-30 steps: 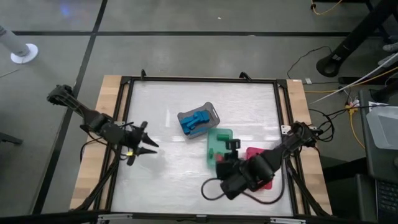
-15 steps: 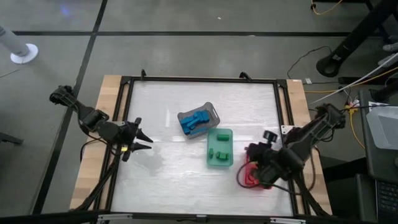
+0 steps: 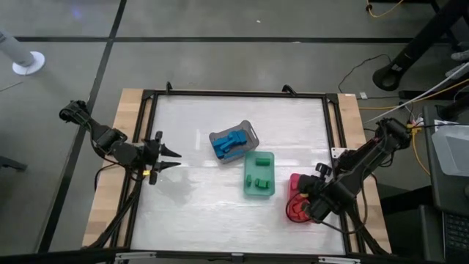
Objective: Sort blocks
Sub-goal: Put the red block into the pink bin, then return to Home Position
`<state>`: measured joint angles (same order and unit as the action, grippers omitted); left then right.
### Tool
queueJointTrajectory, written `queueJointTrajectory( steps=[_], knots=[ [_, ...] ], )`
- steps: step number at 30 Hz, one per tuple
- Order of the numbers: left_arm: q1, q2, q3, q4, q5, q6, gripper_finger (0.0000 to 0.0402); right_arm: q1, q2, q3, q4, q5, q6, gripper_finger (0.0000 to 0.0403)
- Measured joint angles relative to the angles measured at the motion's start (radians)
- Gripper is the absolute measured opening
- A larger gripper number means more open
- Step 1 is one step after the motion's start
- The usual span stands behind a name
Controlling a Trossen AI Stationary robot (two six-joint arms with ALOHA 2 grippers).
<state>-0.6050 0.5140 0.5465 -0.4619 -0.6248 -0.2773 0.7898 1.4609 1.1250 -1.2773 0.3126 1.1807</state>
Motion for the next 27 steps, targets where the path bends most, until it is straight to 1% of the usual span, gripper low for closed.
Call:
queueJointTrajectory(
  steps=[4,8,11,15,18,20,23,24,27],
  knots=[
    [0.000,0.001,0.000,0.000,0.000,0.031,0.0111,0.002,0.000,-0.031,0.020,-0.004,0.028,0.0078],
    [0.000,-0.030,0.000,0.001,-0.005,0.129,0.0111,0.002,0.000,-0.036,0.022,-0.011,0.049,0.0118],
    [0.000,-0.069,-0.008,0.014,-0.007,0.143,0.0111,0.002,0.000,-0.036,0.032,-0.011,0.049,0.0150],
    [0.000,-0.136,-0.089,0.081,-0.007,0.139,0.0111,0.002,0.000,-0.036,0.028,-0.011,0.050,0.0177],
    [0.001,-0.179,-0.169,0.146,-0.007,0.138,0.0111,0.002,0.001,-0.026,0.027,-0.019,0.099,0.0185],
    [0.003,-0.204,-0.209,0.196,-0.007,0.158,0.0111,0.001,0.001,-0.004,0.025,-0.001,0.124,0.0186],
    [0.014,-0.235,-0.252,0.263,-0.010,0.201,0.0111,-0.006,0.001,0.057,-0.011,0.103,0.096,0.0186],
    [0.018,-0.249,-0.265,0.280,-0.015,0.219,0.0111,-0.006,0.001,0.084,-0.036,0.165,0.078,0.0186],
    [0.036,-0.295,-0.286,0.289,-0.035,0.266,0.0111,-0.006,-0.006,0.182,-0.132,0.407,0.038,0.0186]
  ],
)
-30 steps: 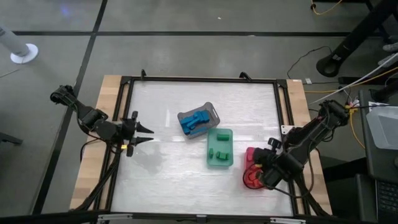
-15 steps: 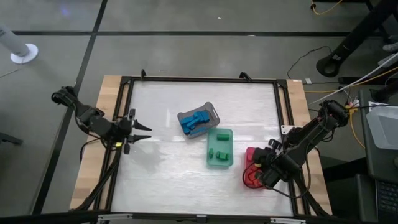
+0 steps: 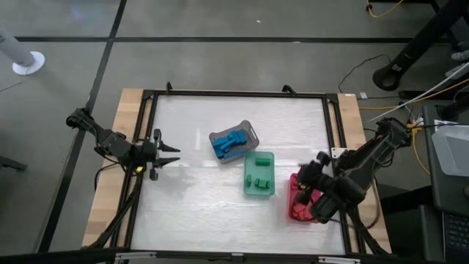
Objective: Sort blocks
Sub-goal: Return to Home Position
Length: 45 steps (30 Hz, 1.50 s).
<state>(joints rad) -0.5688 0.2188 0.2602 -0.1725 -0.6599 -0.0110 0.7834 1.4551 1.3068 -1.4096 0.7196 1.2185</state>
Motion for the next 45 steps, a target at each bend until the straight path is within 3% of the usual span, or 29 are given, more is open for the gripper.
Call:
queueJointTrajectory(
  steps=[5,8,10,14,19,22,24,28,31,34,40,45],
  knots=[
    [0.038,-0.119,-0.023,0.002,-0.011,0.054,0.0111,-0.001,-0.059,0.153,-0.062,0.257,-0.139,0.0186],
    [0.058,-0.202,-0.052,-0.009,-0.011,0.079,0.0111,-0.025,-0.113,0.186,0.030,0.318,-0.252,0.0186],
    [0.073,-0.215,-0.069,-0.006,-0.020,0.091,0.0111,-0.057,-0.148,0.185,0.121,0.304,-0.354,0.0186],
    [0.099,-0.215,-0.095,-0.021,-0.025,0.081,0.0111,-0.175,-0.165,0.184,0.380,0.123,-0.640,0.0186],
    [0.130,-0.214,-0.145,-0.025,-0.029,0.049,0.0111,-0.365,-0.145,0.182,0.705,-0.365,-1.103,0.0186],
    [0.144,-0.214,-0.175,-0.023,-0.030,0.012,0.0111,-0.492,-0.145,0.182,0.777,-0.582,-1.242,0.0186],
    [0.152,-0.212,-0.177,-0.011,-0.031,-0.007,0.0111,-0.572,-0.159,0.182,0.736,-0.645,-1.283,0.0186],
    [0.154,-0.214,-0.178,-0.013,-0.037,-0.008,0.0111,-0.710,-0.190,0.167,0.633,-0.655,-1.305,0.0186],
    [0.161,-0.215,-0.178,-0.013,-0.040,-0.002,0.0111,-0.788,-0.253,0.060,0.656,-0.662,-1.328,0.0186],
    [0.173,-0.214,-0.178,-0.014,-0.044,0.001,0.0111,-0.856,-0.366,-0.148,0.765,-0.710,-1.328,0.0186],
    [0.208,-0.214,-0.178,-0.015,-0.048,0.014,0.0111,-0.964,-0.670,-0.599,1.099,-0.765,-1.248,0.0186],
    [0.242,-0.214,-0.178,-0.016,-0.048,0.048,0.0111,-1.010,-0.917,-0.852,1.278,-0.765,-1.197,0.0186]
  ],
)
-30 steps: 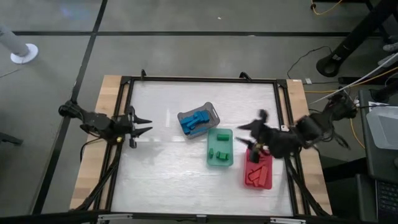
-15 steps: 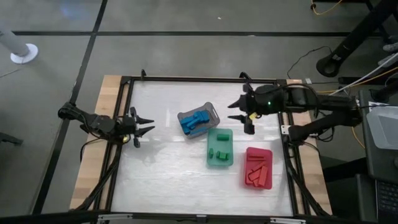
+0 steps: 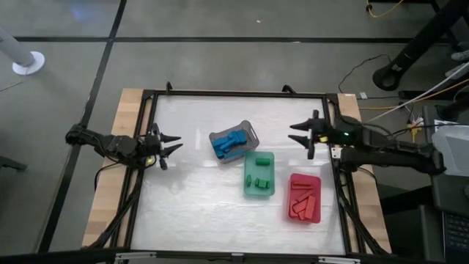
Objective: Sort blocks
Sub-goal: Return to Home Position
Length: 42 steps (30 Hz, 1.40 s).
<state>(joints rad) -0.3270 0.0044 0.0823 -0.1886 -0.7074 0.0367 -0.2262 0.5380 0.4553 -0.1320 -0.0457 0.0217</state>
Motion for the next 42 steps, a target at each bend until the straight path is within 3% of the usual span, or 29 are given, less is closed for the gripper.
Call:
queueJointTrajectory(
  steps=[6,12,26,42],
  knots=[
    [0.065,0.000,0.000,0.000,-0.004,0.009,0.0111,-0.010,-0.279,-0.143,0.018,0.000,0.059,0.0186],
    [0.150,0.000,0.000,-0.001,-0.014,0.033,0.0111,-0.010,-0.539,-0.215,-0.078,0.001,0.082,0.0186],
    [0.213,0.018,-0.001,-0.002,-0.015,-0.083,0.0111,-0.010,-0.490,-0.222,-0.236,0.168,0.052,0.0186],
    [0.212,0.018,-0.001,-0.002,-0.014,-0.089,0.0111,-0.010,-0.491,-0.222,-0.169,0.193,-0.072,0.0186]
  ],
)
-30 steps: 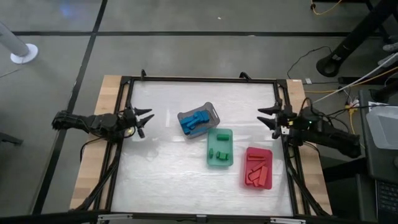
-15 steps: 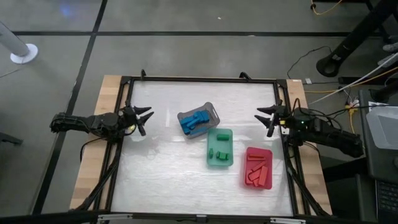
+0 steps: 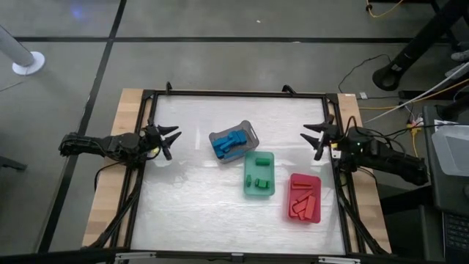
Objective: Sort blocks
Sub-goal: Return to Home Position
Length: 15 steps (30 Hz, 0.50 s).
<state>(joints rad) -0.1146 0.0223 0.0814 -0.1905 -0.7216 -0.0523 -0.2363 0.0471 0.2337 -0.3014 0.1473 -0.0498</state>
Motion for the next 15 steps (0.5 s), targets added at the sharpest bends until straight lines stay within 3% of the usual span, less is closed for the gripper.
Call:
queueJointTrajectory(
  steps=[8,15],
  knots=[
    [0.000,0.000,0.000,0.000,0.000,0.000,0.0111,0.000,0.000,-0.005,0.087,-0.008,-0.009,0.0186],
    [0.000,0.000,0.000,0.000,0.000,0.000,0.0111,0.000,0.001,-0.196,0.368,-0.083,-0.007,0.0186]
  ],
)
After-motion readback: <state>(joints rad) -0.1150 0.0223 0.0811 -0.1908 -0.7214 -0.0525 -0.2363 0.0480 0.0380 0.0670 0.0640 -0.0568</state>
